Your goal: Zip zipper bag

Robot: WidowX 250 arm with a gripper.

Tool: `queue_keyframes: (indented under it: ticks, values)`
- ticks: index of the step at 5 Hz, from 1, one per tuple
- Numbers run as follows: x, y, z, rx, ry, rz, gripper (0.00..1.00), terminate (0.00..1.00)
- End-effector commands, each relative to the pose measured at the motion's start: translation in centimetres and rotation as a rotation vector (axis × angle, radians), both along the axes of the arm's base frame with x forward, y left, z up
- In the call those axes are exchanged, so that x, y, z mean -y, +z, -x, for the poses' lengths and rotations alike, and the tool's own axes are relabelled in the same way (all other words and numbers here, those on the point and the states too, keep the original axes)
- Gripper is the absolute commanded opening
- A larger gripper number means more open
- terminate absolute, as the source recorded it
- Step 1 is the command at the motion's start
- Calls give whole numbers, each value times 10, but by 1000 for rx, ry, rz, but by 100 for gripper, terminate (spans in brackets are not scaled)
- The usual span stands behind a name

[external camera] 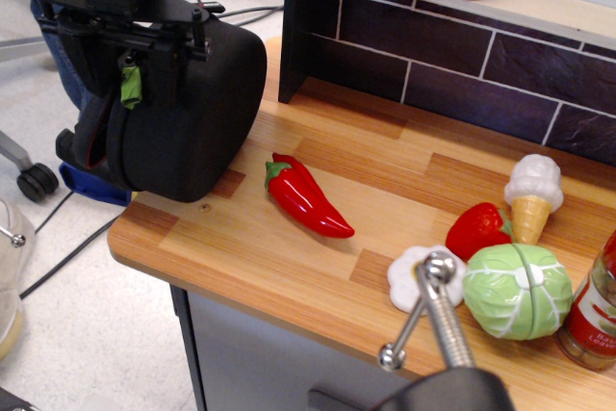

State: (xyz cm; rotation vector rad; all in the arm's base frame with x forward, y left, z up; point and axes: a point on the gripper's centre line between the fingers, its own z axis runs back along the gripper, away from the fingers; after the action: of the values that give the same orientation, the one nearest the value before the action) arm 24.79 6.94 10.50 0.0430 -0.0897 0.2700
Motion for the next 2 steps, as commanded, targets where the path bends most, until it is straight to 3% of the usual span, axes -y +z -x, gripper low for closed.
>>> queue_keyframes:
  ticks: [1,2]
  values:
    - [-9,3,-1,17,-4,-37,0,0]
    - [-19,3,4,-12,-21,-45,0,0]
